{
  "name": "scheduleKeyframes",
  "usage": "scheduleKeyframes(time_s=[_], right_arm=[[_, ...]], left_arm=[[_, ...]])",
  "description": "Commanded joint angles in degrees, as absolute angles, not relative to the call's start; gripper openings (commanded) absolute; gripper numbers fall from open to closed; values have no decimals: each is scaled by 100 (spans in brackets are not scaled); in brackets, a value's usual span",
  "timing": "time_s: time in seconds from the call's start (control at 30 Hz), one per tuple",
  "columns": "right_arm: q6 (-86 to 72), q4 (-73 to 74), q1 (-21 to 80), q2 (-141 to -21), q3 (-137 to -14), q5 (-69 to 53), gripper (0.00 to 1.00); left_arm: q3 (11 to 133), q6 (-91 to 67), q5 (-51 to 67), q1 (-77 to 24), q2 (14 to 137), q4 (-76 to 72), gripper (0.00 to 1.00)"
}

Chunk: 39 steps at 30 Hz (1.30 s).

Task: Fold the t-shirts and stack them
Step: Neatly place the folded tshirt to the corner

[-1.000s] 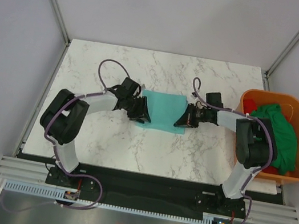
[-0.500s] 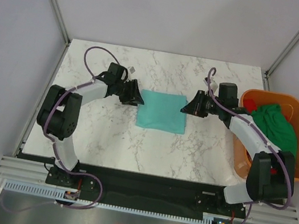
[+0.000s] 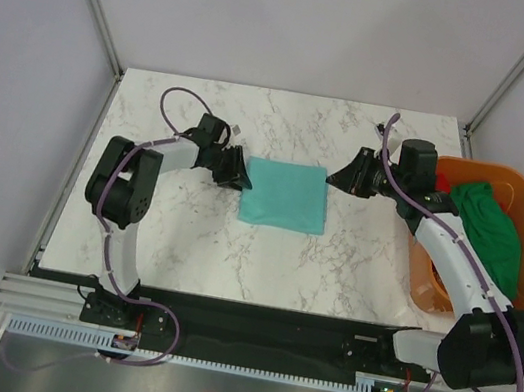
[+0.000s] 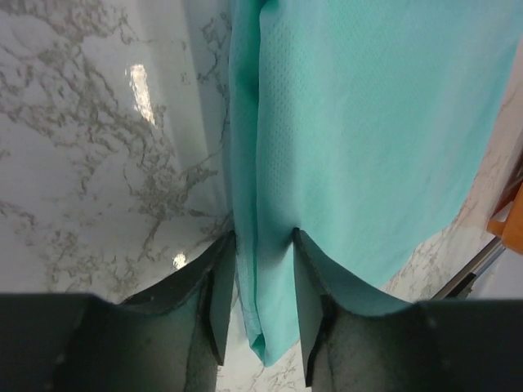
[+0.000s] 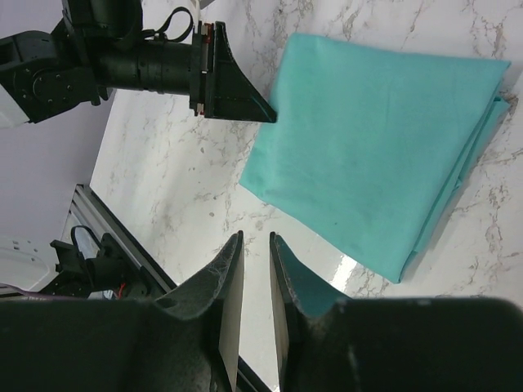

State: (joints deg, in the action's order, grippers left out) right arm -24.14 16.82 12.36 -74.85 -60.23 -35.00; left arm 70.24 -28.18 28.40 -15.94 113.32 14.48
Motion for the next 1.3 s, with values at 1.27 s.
scheduleKeyframes(time_s=[1.27], right_arm=[[-2136, 1460, 1222, -7515, -6073, -3357, 26]], left_arm=[[11838, 1116, -1309, 535, 13728, 2857, 2]])
